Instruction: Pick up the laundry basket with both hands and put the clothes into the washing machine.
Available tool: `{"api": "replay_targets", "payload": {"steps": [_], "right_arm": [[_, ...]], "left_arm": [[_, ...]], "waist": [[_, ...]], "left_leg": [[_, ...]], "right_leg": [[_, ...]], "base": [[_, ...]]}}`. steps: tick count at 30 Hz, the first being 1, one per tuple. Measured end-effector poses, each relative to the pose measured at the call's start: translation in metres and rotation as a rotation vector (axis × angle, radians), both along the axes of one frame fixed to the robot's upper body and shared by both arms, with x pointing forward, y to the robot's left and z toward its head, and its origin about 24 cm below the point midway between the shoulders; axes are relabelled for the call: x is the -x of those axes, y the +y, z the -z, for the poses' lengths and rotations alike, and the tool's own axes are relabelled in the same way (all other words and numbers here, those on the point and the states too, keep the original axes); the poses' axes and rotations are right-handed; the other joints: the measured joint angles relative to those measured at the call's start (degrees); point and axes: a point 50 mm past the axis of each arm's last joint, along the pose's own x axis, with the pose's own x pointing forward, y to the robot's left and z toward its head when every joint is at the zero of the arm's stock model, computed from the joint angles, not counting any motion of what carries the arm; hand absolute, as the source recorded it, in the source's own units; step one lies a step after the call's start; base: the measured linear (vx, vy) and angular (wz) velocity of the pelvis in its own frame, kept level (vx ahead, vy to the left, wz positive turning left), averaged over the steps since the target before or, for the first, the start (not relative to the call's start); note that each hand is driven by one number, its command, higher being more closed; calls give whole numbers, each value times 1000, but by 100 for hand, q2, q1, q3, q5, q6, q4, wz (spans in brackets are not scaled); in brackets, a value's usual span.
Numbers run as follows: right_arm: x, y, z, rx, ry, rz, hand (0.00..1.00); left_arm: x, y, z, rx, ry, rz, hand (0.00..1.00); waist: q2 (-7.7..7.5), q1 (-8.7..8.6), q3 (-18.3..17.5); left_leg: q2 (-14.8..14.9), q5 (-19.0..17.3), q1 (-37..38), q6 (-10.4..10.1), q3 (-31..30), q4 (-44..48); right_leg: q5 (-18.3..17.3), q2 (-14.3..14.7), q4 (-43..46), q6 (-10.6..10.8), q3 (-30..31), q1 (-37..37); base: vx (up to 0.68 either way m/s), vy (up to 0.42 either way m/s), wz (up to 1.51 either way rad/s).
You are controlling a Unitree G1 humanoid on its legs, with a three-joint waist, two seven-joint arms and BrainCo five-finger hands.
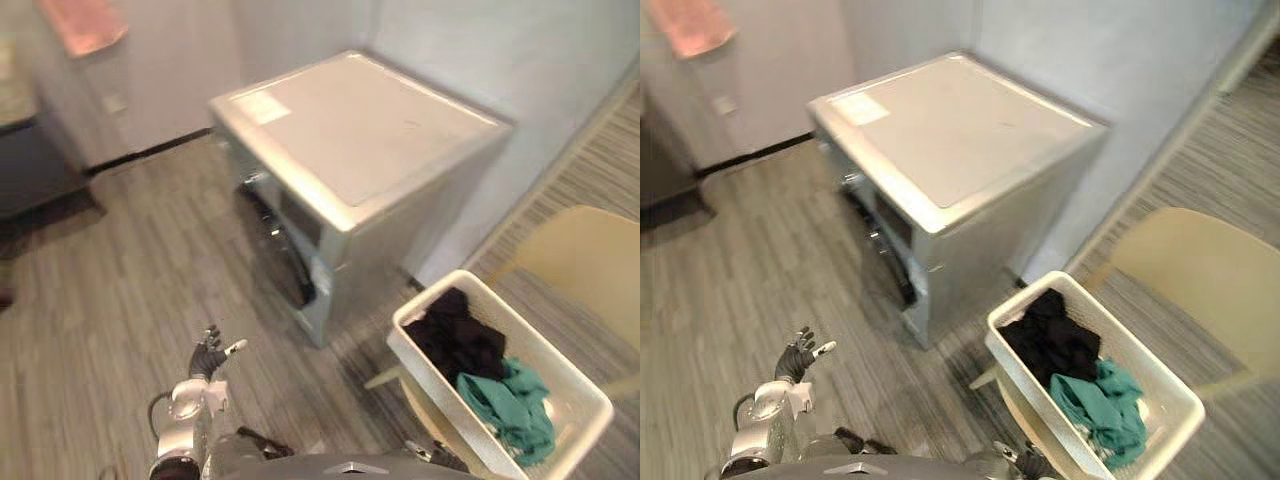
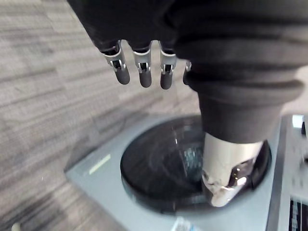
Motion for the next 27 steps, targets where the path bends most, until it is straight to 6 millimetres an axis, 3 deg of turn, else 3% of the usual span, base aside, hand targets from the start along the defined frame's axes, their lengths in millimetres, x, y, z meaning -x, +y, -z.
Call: {"api": "replay_targets", "payload": {"steps": [1,2,3,4,5,6,7,8,9,10,11,13,14,16,20,21,22,23,24,25,26,27], "right_arm": [[4,-2,0,12,10,-7,0],[1,-8,-4,34,-6,-11,0],[-7,-9,-6,41,-29,-18,0],[-14,-6,-8,40,-45,-46,0],[-25,-4,-12,41,-88,-64,0],[-31,-3,-15,44,-108,-72,0],[-38,4,-16,30,-129,-86,0],[-45,14,-17,10,-152,-103,0],[-60,30,-25,-17,-224,-141,0],[-73,33,-34,-18,-302,-144,0],[-77,35,-38,-24,-326,-142,0],[-80,37,-45,-36,-378,-121,0],[-79,40,-45,-43,-382,-117,0],[-79,41,-48,-55,-404,-92,0],[-73,22,-57,28,-442,30,0],[-71,18,-59,46,-446,56,0],[-71,14,-64,62,-467,93,0],[-72,11,-68,78,-487,111,0],[-71,9,-70,89,-490,120,0],[-69,3,-75,114,-506,135,0],[-71,-1,-81,136,-531,139,0],[-72,-1,-83,142,-544,146,0]], "left_arm": [[-6,-5,-4,-8,-22,23,0],[-2,-6,0,-8,-3,19,0],[-3,-8,0,-5,1,25,0],[-2,-15,3,1,12,50,0],[-7,-23,-1,11,-6,78,0],[-11,-29,-3,15,-19,100,0],[-19,-37,-8,14,-45,143,0],[-21,-38,-10,9,-58,155,0],[-20,-45,-10,25,-66,170,0],[-23,-53,-9,30,-58,204,0],[-24,-57,-9,35,-60,219,0],[-24,-80,-14,67,-91,287,0],[-24,-85,-14,68,-94,307,0],[-23,-89,-14,65,-93,322,0],[-21,-102,-15,62,-96,368,0],[-20,-104,-15,65,-97,379,0],[-22,-106,-17,68,-106,383,0],[-24,-107,-20,75,-117,378,0],[-23,-108,-21,86,-123,370,0],[-19,-108,-22,108,-134,345,0],[-17,-104,-25,122,-150,318,0],[-18,-103,-26,125,-157,311,0]], "waist": [[25,19,23],[243,26,37],[290,-6,116],[227,-2,77],[220,-39,52],[276,-79,79],[25,-254,84],[-46,-256,97],[89,-125,125],[-71,-309,223],[-138,-381,203],[-33,-618,299],[-41,-615,342],[-57,-625,392],[0,-686,426],[13,-693,425],[-5,-784,491],[-112,-938,644],[-121,-912,679],[-56,-758,687],[-82,-724,670],[-104,-708,647]], "left_leg": [[-49,-388,15,-109,205,-55],[290,-808,165,-492,179,103],[209,-780,124,-469,98,80],[-263,-565,95,-459,20,-445],[-699,-259,4,-452,-224,-1041],[-910,-107,-50,-571,-435,-1332],[-1328,-75,-84,-1324,-856,-1685],[-1196,-525,-128,-571,-851,-1097],[-330,-998,4,-606,-719,-53],[-728,-967,-37,-556,-1246,-107],[-983,-815,18,-525,-1396,-418],[-1604,-191,330,-440,-2115,-1550],[-1784,-51,475,-461,-2374,-1844],[-1958,16,662,-481,-2600,-2067],[-2202,54,1051,-518,-2902,-2329],[-2183,2,1062,-587,-2949,-2253],[-2016,-58,942,-762,-2788,-1557],[-1536,-44,581,-774,-2331,-94],[-1184,8,420,-836,-2110,685],[-401,328,200,-997,-1767,1977],[102,948,21,-1090,-1669,2794],[263,980,-96,-1012,-1651,3048]], "right_leg": [[385,-14,-209,147,-497,176],[380,57,-57,291,-738,297],[352,31,12,329,-792,356],[297,-175,114,272,-786,208],[248,-138,-59,145,-833,156],[187,-126,-133,44,-851,124],[100,-442,-142,-84,-775,78],[48,-662,235,-63,-582,-47],[-407,-724,1255,-186,199,-441],[-796,-601,1409,-80,1795,-792],[-977,-371,1428,-81,2545,-960],[-1246,686,1482,-54,4276,-1399],[-1225,985,1495,-71,4562,-1594],[-1073,1161,1465,-94,4580,-1814],[-334,1032,1186,-264,4044,-1894],[-215,994,1122,-287,3939,-1805],[-211,893,1026,-319,3676,-1553],[-228,881,895,-290,3494,-1224],[-255,954,823,-257,3498,-1044],[-310,1174,700,-297,3637,-759],[-341,1293,533,-355,3892,-592],[-347,1302,442,-385,4010,-576]], "base": [[-143,184,159],[-108,169,133],[-98,199,82],[-146,254,88],[-187,246,90],[-218,220,139],[-153,149,119],[-149,116,78],[-119,73,75],[-170,108,86],[-133,131,188],[-51,99,209],[0,40,157],[58,-40,118],[190,-58,92],[265,-48,60],[215,-39,74],[235,-69,62],[190,-61,1],[244,-21,-81],[218,42,-102],[231,74,-118]]}}
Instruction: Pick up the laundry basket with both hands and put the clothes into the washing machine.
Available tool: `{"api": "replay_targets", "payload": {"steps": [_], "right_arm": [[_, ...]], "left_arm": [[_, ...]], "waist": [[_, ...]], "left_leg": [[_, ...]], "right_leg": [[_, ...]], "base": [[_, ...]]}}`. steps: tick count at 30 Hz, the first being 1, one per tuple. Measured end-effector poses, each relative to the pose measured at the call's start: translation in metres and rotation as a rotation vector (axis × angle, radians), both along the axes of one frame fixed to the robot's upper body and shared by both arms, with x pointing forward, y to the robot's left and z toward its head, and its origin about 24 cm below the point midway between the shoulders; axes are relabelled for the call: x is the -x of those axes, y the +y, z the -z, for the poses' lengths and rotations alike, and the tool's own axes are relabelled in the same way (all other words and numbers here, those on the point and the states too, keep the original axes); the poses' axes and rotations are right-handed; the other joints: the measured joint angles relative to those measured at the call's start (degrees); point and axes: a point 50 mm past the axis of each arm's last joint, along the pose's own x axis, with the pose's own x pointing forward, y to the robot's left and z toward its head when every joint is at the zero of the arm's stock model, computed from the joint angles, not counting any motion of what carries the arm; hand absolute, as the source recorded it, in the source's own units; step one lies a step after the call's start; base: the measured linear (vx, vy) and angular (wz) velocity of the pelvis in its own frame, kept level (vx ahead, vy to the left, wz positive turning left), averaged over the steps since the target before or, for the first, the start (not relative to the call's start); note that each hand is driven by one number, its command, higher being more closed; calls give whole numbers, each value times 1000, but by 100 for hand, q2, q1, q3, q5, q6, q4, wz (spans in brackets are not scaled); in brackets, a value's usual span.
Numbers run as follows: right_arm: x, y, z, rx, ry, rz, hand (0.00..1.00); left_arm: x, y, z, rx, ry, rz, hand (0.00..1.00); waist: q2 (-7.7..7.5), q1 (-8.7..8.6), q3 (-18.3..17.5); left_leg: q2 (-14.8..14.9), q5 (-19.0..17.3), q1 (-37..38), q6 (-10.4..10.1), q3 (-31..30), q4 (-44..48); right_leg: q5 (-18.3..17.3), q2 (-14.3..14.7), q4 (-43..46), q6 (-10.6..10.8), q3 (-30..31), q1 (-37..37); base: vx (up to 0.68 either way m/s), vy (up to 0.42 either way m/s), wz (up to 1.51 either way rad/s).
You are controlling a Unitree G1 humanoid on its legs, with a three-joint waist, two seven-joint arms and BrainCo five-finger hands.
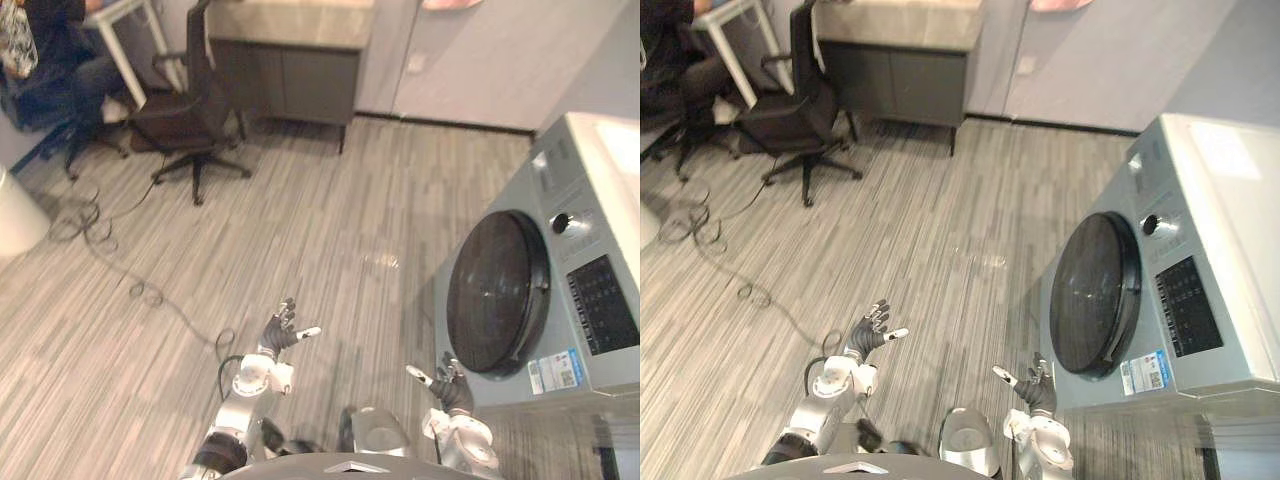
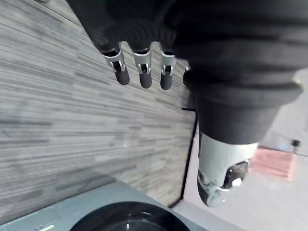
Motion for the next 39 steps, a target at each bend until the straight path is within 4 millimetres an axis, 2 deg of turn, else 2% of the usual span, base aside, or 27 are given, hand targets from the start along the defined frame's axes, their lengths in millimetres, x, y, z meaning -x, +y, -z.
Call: {"api": "replay_targets", "payload": {"steps": [2,4,6,7,8,9,10,12,13,14,15,16,19,20,22,25,27,28,29,30,31,32,33,34,35,37,39], "right_arm": [[-1,-8,-7,28,-29,37,0],[-3,-10,-8,33,-32,44,0],[-6,-8,-10,38,-44,33,0],[-6,-9,-14,50,-57,31,0],[-5,-11,-17,62,-65,32,0],[-9,-17,-28,99,-105,21,0],[-14,-12,-29,81,-127,23,0],[-17,-9,-35,79,-156,24,0],[-22,-9,-37,87,-168,21,0],[-32,-8,-42,86,-202,15,0],[-38,-7,-43,86,-217,15,0],[-46,-11,-45,92,-233,29,0],[-48,-40,-53,195,-237,123,0],[-52,-51,-59,238,-243,147,0],[-54,-68,-69,299,-253,177,0],[-61,-75,-80,376,-264,189,0],[-65,-73,-82,391,-265,174,0],[-69,-70,-82,397,-264,149,0],[-72,-67,-80,390,-258,134,0],[-72,-66,-79,388,-254,128,0],[-73,-64,-78,387,-252,115,0],[-72,-62,-76,389,-242,94,0],[-72,-62,-76,392,-243,88,0],[-72,-64,-78,405,-247,85,0],[-73,-69,-84,429,-261,84,0],[-74,-75,-89,445,-270,96,0],[-76,-81,-94,465,-276,99,0]], "left_arm": [[-3,2,-5,7,-27,-13,0],[-2,7,-5,8,-29,-32,0],[0,13,-6,12,-34,-58,0],[2,15,-4,15,-25,-66,0],[3,15,-3,17,-22,-71,0],[5,18,-1,16,-15,-81,0],[2,28,-2,7,-17,-117,0],[2,38,-4,5,-30,-164,0],[2,43,-5,-5,-34,-173,0],[2,53,-7,-27,-51,-183,0],[1,58,-8,-38,-58,-189,0],[-1,67,-9,-54,-66,-208,0],[-9,74,-11,-64,-72,-220,0],[-13,74,-14,-66,-85,-219,0],[-20,69,-15,-60,-91,-201,0],[-25,63,-15,-57,-89,-178,0],[-16,61,-7,-46,-54,-186,0],[-9,62,-1,-45,-29,-194,0],[1,64,7,-38,13,-203,0],[5,63,12,-37,37,-204,0],[13,62,18,-40,69,-197,0],[24,61,25,-40,109,-176,0],[26,60,26,-40,116,-168,0],[29,54,28,-36,123,-142,0],[23,43,22,-23,96,-91,0],[15,37,17,-11,70,-71,0],[12,37,15,-12,59,-67,0]], "waist": [[28,97,-29],[-25,97,-56],[-36,133,-56],[2,129,-86],[58,127,-114],[260,161,-174],[35,75,-100],[-94,212,-83],[-100,254,-86],[-5,229,-40],[-9,203,-38],[-40,208,-21],[207,125,157],[295,109,238],[446,83,281],[236,79,408],[215,111,414],[234,116,435],[264,168,468],[267,204,470],[270,232,477],[277,239,505],[263,248,509],[195,273,547],[190,259,562],[150,263,624],[159,326,664]], "left_leg": [[523,-657,-71,196,14,-144],[550,-930,-6,145,-193,-1310],[322,-908,97,50,-709,-2974],[135,-689,193,-36,-1072,-4040],[55,-513,289,-43,-1198,-4514],[-16,-152,408,-361,-1269,-4963],[-199,-356,428,-573,-893,-4720],[-210,-734,403,-491,-430,-4203],[-190,-820,454,-459,-296,-4125],[-168,-951,561,-448,43,-4191],[-169,-1004,618,-474,247,-4225],[-202,-1068,683,-504,497,-4182],[-141,-1221,731,-637,501,-3719],[-25,-1483,622,-770,392,-3424],[0,-1693,754,-745,251,-3418],[-125,-1730,986,-746,289,-3257],[23,-1724,1022,-735,288,-2981],[284,-1695,1020,-625,257,-2566],[672,-1518,945,-91,157,-1983],[847,-1343,872,224,35,-1652],[1106,-1010,784,702,-142,-1227],[1506,-329,677,1078,-384,-721],[1630,-55,638,1087,-455,-579],[1694,-293,524,854,-552,-378],[1485,-848,117,554,-677,-364],[957,-1266,-317,292,-862,-693],[146,-1462,-722,-65,-1061,-1619]], "right_leg": [[27,27,-204,16,675,-23],[62,-69,-283,128,1237,-131],[21,-153,-284,228,1770,-333],[11,-201,-260,424,2054,-494],[-2,-211,-230,533,2160,-622],[-31,-171,-141,812,2414,-895],[54,-409,-146,907,2736,-994],[587,-534,-274,1034,2728,-1285],[848,-569,-446,931,2538,-1368],[976,-567,-385,826,1910,-1589],[966,-579,-259,762,1437,-1720],[1071,-671,-296,461,570,-1828],[1560,-547,-762,362,660,-1790],[1603,-561,-780,373,827,-1800],[1605,-463,-778,404,833,-1817],[1377,-608,-463,732,785,-1838],[1156,-590,-188,752,736,-1867],[973,-504,-13,727,628,-1802],[820,-346,117,643,558,-1649],[754,-289,172,593,493,-1552],[657,-186,211,505,394,-1350],[541,-74,191,336,187,-933],[494,-46,161,293,128,-794],[422,-61,84,256,79,-661],[325,-163,30,238,-12,-604],[235,-341,31,242,-93,-605],[176,-546,33,333,-206,-602]], "base": [[241,84,-123],[204,170,-104],[175,340,-124],[152,404,-121],[146,486,-137],[206,605,-130],[176,497,-125],[150,386,-142],[118,314,-204],[98,241,-161],[83,193,-171],[90,168,-149],[53,68,-110],[5,76,-85],[-38,92,-75],[-34,58,-31],[2,-40,-17],[95,-134,-16],[111,-168,-13],[127,-200,-4],[175,-245,7],[185,-237,13],[217,-245,26],[144,-143,53],[144,-103,70],[74,5,62],[36,119,36]]}}
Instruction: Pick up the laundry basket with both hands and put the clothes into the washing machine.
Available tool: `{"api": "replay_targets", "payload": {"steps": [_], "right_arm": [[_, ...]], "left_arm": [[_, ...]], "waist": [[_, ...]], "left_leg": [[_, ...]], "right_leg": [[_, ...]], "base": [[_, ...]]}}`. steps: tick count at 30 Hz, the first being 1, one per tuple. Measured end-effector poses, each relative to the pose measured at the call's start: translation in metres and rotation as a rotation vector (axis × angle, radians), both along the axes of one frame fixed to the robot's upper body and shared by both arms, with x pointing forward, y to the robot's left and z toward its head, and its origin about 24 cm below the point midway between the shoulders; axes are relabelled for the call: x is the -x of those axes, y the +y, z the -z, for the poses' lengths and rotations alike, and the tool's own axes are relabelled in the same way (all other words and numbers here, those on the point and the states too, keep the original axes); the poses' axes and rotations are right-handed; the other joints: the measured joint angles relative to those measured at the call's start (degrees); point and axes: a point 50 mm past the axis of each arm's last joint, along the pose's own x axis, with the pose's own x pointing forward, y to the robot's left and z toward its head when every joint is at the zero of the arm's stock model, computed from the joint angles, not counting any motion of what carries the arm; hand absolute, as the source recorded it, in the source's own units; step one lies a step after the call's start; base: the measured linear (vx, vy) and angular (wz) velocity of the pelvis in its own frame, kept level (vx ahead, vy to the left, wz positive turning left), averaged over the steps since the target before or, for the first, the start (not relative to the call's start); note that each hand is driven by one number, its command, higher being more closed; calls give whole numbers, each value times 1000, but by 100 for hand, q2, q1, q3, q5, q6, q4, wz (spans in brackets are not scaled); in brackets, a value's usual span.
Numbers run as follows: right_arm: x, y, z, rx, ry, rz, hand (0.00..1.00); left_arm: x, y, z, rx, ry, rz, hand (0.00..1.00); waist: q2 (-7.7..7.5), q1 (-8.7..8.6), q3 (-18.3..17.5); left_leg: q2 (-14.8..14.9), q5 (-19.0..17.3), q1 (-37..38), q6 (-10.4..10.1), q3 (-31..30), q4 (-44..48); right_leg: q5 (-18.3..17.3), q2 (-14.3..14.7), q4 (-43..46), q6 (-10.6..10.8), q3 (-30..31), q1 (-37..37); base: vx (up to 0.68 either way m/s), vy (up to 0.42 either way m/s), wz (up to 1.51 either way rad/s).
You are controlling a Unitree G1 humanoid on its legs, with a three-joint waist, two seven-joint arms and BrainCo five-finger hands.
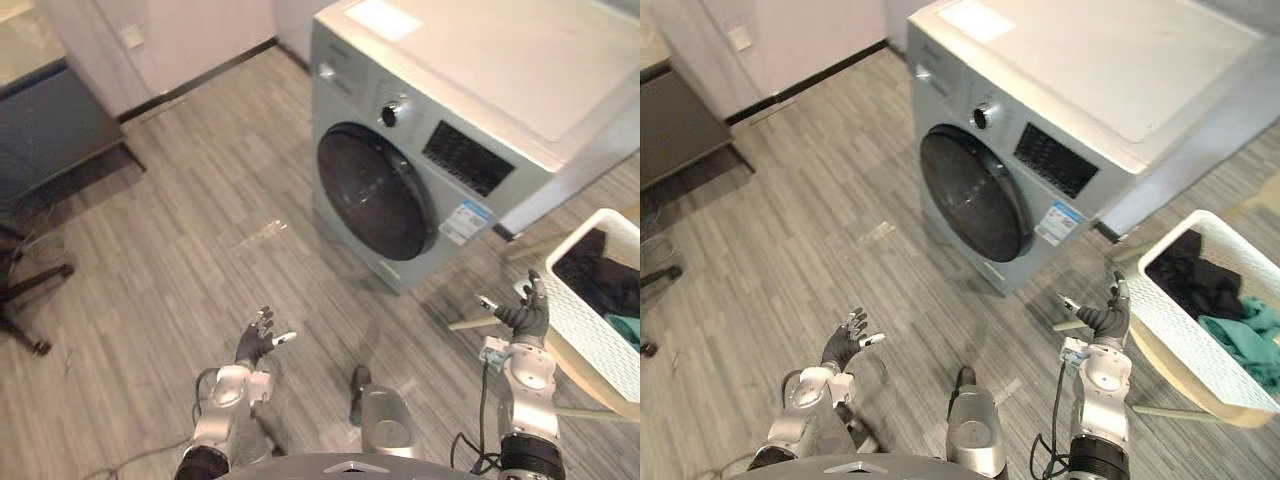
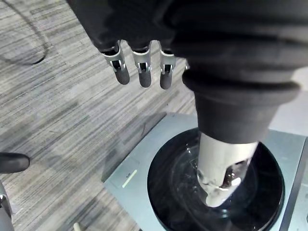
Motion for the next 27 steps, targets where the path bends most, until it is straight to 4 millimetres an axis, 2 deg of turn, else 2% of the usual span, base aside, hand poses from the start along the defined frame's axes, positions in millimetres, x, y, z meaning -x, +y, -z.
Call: {"api": "replay_targets", "payload": {"steps": [1,2,3,5,7,10,11,13,17,19,23,27], "right_arm": [[-4,-6,-3,3,-9,15,0],[-6,-10,-6,8,-12,21,0],[-15,-12,-6,-3,-11,23,0],[-20,-19,-13,-6,-36,36,0],[-25,-23,-13,-19,-32,48,0],[-31,-22,-9,-46,-22,47,0],[-36,-21,-9,-64,-19,37,0],[-45,-18,-7,-93,-14,22,0],[-45,-26,-13,-70,-7,29,0],[-50,-35,-27,-32,-30,34,0],[-56,-36,-46,2,-88,25,0],[-55,-40,-70,46,-177,31,0]], "left_arm": [[1,0,0,-2,1,0,0],[2,0,1,-1,5,1,0],[2,2,2,-11,11,5,0],[-2,7,0,-30,-3,9,0],[-2,6,0,-32,-3,14,0],[-9,9,-5,-44,-25,16,0],[-16,11,-9,-51,-47,17,0],[-31,16,-21,-73,-101,12,0],[-41,19,-36,-77,-171,-9,0],[-41,20,-37,-58,-177,-24,0],[-34,22,-33,-50,-162,-41,0],[-31,20,-32,-32,-157,-53,0]], "waist": [[74,74,9],[194,135,8],[166,241,96],[65,213,166],[53,201,203],[36,181,210],[39,182,213],[52,163,222],[68,213,360],[75,316,430],[78,501,522],[79,513,668]], "left_leg": [[-398,179,-8,-153,-198,-977],[-472,356,34,-152,-283,-1497],[-554,408,98,152,-301,-1456],[-777,274,-9,247,-291,-1377],[-834,75,-24,329,-218,-1166],[-1040,40,58,432,-107,-1093],[-1168,93,7,618,-102,-1191],[-1234,174,-198,801,-233,-1244],[-1247,177,-260,796,-412,-1215],[-1204,211,-394,728,-433,-1221],[-988,267,-575,505,-420,-1214],[-851,334,-719,398,-392,-1211]], "right_leg": [[-9,-15,17,88,-27,-24],[-29,52,41,182,-35,-31],[-45,36,90,264,77,-29],[-22,-193,174,441,78,-120],[-45,-328,288,580,135,-126],[-57,-598,443,648,226,-184],[4,-701,447,649,239,-310],[206,-743,303,672,205,-411],[336,-679,-78,764,31,-189],[356,-656,-127,793,-3,-301],[408,-502,-124,717,-121,-474],[371,-475,69,638,-214,-695]], "base": [[37,176,2],[35,209,-35],[35,138,-24],[90,176,8],[136,189,1],[111,141,-7],[93,115,-5],[68,68,-5],[0,0,8],[-84,-13,3],[-116,-71,-8],[-71,-87,-3]]}}
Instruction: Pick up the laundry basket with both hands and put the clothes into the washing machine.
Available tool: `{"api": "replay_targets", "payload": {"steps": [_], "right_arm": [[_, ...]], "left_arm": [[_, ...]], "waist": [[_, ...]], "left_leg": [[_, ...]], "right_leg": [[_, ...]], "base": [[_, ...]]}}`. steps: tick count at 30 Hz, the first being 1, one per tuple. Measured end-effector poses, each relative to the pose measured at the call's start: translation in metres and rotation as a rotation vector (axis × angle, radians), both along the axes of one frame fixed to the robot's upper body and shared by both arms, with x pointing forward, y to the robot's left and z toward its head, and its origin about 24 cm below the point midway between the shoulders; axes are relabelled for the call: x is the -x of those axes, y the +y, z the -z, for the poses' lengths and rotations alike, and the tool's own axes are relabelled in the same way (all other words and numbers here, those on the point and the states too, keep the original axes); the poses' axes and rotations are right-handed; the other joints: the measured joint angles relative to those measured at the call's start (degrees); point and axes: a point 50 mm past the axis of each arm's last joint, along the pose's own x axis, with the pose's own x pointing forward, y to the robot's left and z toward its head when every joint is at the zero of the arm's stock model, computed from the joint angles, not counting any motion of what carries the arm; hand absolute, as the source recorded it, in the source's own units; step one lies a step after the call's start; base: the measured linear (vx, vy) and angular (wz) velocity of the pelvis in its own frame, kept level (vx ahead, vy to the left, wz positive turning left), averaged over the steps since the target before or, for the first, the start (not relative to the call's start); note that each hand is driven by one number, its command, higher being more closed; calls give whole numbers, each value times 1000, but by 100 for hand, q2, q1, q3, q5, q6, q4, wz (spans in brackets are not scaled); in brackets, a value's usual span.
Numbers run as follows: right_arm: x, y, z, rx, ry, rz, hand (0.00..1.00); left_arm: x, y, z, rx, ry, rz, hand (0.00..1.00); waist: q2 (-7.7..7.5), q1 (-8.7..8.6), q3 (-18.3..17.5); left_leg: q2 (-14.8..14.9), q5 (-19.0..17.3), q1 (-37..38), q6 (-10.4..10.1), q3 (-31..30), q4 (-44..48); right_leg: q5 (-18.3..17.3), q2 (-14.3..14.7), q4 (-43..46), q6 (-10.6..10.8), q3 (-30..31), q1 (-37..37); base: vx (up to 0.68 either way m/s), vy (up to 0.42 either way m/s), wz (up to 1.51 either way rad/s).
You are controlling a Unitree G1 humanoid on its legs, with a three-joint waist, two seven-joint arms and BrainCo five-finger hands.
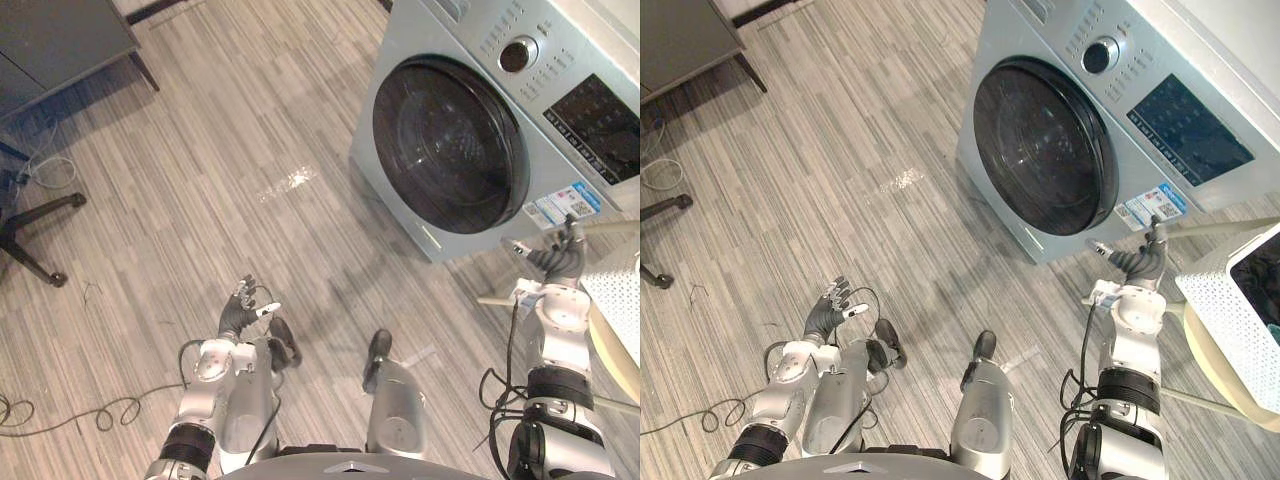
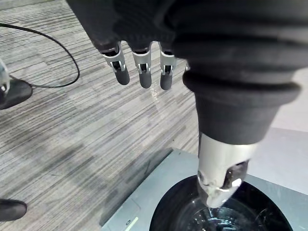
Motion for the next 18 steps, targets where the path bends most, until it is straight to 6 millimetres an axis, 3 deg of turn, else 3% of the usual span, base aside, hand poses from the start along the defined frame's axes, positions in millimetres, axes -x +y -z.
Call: {"api": "replay_targets", "payload": {"steps": [3,8,10,18], "right_arm": [[0,-9,-25,61,-61,15,0],[-20,-10,-86,141,-211,-1,0],[-28,-8,-100,172,-223,-26,0],[-48,-4,-119,187,-211,-88,0]], "left_arm": [[-3,-9,-3,31,-11,15,0],[-9,-18,-16,63,-72,43,0],[-9,-19,-19,71,-85,46,0],[-13,-21,-32,104,-145,39,0]], "waist": [[-10,3,148],[-11,138,264],[-11,166,264],[-10,255,264]], "left_leg": [[219,58,-161,-19,285,32],[391,139,-391,63,484,96],[424,155,-447,59,495,96],[478,184,-649,35,669,76]], "right_leg": [[-35,-4,166,-64,-61,-252],[48,24,289,-97,-44,-639],[69,53,294,-110,-50,-688],[81,-4,378,-116,-77,-965]], "base": [[-46,-109,4],[-16,-54,-17],[24,-42,-6],[19,-28,0]]}}
